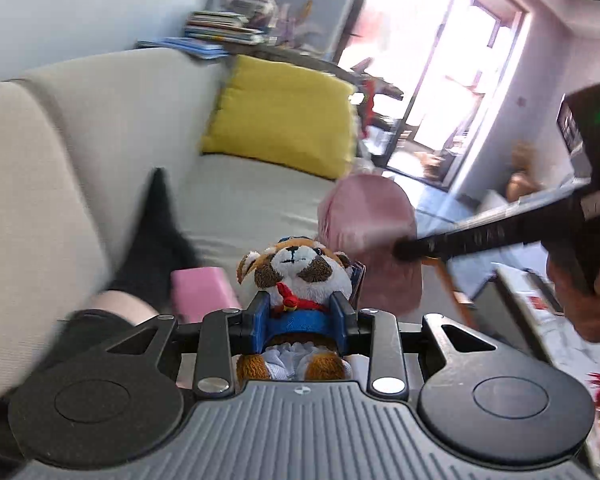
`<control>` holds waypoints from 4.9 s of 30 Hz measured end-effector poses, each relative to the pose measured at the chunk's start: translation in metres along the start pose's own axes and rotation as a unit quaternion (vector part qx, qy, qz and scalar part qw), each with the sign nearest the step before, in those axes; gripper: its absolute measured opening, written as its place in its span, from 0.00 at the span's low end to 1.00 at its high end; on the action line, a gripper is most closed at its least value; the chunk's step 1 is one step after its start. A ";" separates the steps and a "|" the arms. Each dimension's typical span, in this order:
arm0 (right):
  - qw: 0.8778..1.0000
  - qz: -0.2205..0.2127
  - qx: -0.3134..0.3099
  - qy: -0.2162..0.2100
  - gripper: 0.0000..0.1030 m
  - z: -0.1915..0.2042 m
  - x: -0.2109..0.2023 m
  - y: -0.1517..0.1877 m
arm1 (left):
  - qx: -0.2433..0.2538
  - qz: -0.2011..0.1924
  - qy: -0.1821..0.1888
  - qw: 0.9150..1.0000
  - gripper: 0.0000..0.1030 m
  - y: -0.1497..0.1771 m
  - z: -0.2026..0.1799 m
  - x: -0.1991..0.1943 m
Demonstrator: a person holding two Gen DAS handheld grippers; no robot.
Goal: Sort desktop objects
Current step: 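Carry the plush with the left tool while the right tool carries the backpack into the box, then open the left tool releasing the plush while the right tool releases the backpack in the box, then move the left tool onto the pink flat case on the sofa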
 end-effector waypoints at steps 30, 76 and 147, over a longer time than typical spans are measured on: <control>0.967 0.237 0.092 0.003 0.11 -0.078 0.059 0.133 | 0.058 0.196 0.085 0.975 0.32 0.104 -0.099 0.128; 0.969 0.205 -0.131 0.049 0.12 -0.060 0.052 0.142 | 0.128 0.328 0.060 0.934 0.33 0.121 -0.123 0.170; 0.987 0.104 -0.124 0.010 0.45 0.062 0.196 -0.040 | -0.047 0.166 -0.052 0.984 0.48 -0.008 0.114 0.135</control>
Point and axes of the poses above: each gripper's, at about its wrist camera, not at the fingertips, and x roughly the way its jaws point, z to its left, y to its underside, the point moved 4 cm from there along x, roughly the way its jaws point, and after that the axes turned 2 degrees about y, right-handed, at the moved point
